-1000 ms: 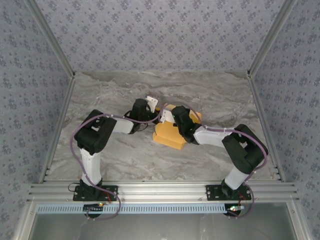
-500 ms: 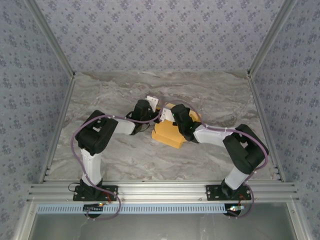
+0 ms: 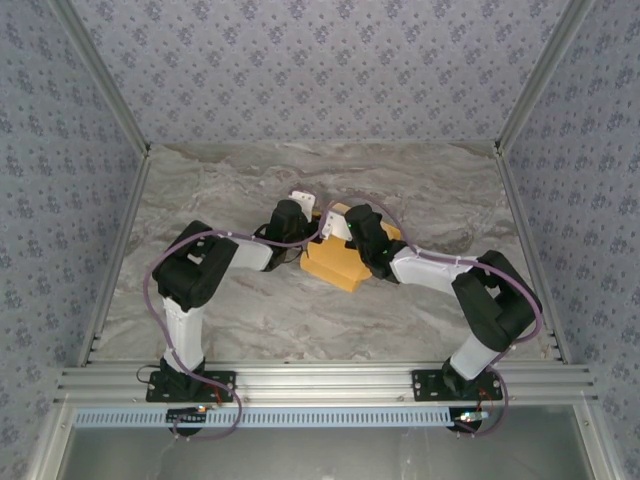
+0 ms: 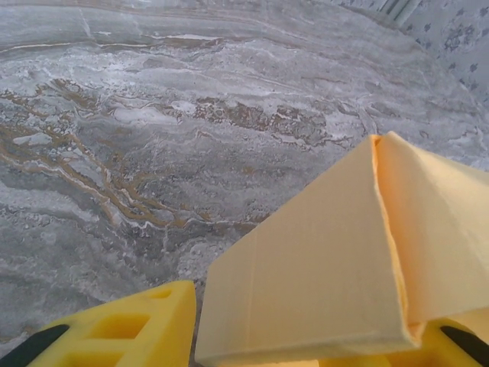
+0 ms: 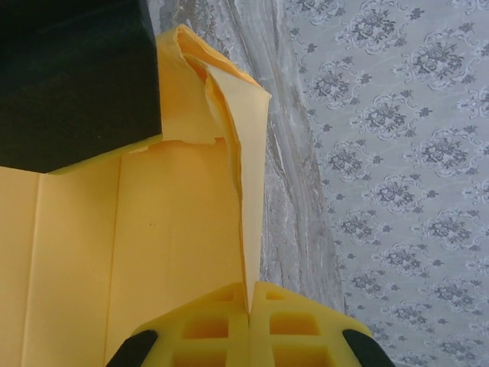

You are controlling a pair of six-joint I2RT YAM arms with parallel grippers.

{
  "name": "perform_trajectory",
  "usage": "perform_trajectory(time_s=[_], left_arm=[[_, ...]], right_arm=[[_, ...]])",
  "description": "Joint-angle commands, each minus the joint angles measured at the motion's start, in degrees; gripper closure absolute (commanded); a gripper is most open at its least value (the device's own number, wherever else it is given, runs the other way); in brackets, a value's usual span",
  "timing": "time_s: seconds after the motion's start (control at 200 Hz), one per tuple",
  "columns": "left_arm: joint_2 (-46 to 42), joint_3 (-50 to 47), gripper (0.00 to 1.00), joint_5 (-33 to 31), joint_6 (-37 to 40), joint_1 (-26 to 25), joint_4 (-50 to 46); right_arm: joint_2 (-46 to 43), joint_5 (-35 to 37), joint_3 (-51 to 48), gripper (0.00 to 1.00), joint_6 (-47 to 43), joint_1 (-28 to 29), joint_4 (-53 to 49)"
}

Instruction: Fold the paper box

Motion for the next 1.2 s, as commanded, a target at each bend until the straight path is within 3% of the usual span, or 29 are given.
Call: perform_trajectory(time_s=[0.0,0.135,0.31,0.495,0.874,1.194], left_arm=[[1.33,-0.25,0.58,-0.80,-1.32,1.20,5.39],[1.89,-0.38,0.63,4.41,-0.49,1.25,6.71],[0.50,-2.11,0.75,6.23,1.89,1.33,4.21],[-1.33,-2.53,0.79,7.79,5.16,1.42,-1.10],[-1.89,-3.66,0.62,8.92,11.33,1.78,-0.97],[-2.21,-4.81,0.47,10.94,13.47,2.39,4.25]], right_arm=[[-0.87,-2.31,1.32,1.00,1.88,0.42,-3.54],[0.36,0.01,2.35,1.00,2.77,0.14,-3.35],[-0.48,-0.49,2.45,0.96,3.86,-0.79,-3.80],[-0.55,-0.28,1.57,0.97,1.48,-1.11,-2.96],[3.74,4.38,-1.91,1.00,-9.56,1.01,8.37],[3.40,2.56,-3.54,1.00,-10.82,1.03,9.48]])
